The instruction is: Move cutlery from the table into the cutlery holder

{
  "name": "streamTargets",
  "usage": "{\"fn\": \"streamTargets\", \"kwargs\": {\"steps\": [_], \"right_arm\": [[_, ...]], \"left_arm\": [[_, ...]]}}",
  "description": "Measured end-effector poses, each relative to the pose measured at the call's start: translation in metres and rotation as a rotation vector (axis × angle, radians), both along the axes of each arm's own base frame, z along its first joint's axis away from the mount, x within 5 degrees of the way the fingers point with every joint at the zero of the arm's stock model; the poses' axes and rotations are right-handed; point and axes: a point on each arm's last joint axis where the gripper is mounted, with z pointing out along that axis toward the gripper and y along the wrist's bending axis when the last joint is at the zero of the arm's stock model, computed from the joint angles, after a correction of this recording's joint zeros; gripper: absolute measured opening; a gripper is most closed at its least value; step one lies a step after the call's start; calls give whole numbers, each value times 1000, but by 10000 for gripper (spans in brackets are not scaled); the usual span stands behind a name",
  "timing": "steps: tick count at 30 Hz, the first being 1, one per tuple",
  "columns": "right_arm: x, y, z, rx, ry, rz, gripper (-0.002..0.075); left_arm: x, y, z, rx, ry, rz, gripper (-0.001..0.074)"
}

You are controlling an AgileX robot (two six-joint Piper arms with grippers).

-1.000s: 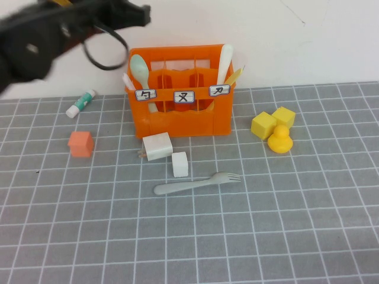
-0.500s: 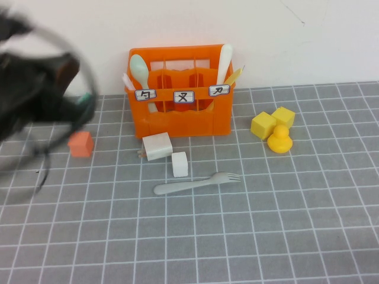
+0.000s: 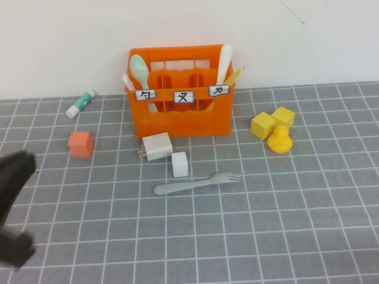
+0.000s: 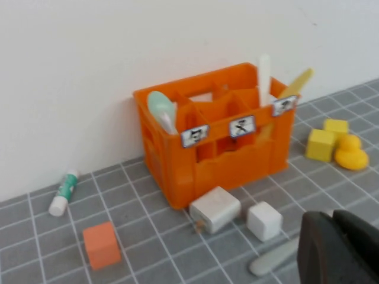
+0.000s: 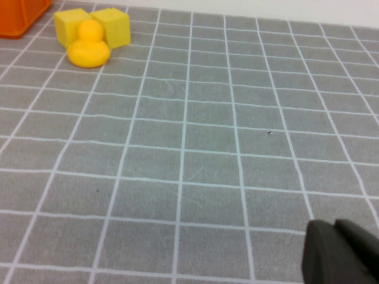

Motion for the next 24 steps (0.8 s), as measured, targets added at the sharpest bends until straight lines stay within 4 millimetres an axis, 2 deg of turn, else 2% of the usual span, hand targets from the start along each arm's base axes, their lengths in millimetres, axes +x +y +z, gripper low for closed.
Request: {"fn": "streamTargets", "kwargs": {"steps": [3,8,18,24], "right_arm": [[0,0,0,0,0,0,-3],[0,0,0,0,0,0,-3],[0,0,0,0,0,0,-3],[0,0,0,0,0,0,-3]], "left_arm": [[-16,4,1,3,0,-21,-1],[-36,6,-7,45,90,-70,-1],[-51,10,-32,183,359,-118,-1],[-55,20,-44,153,532,23,-1]]}}
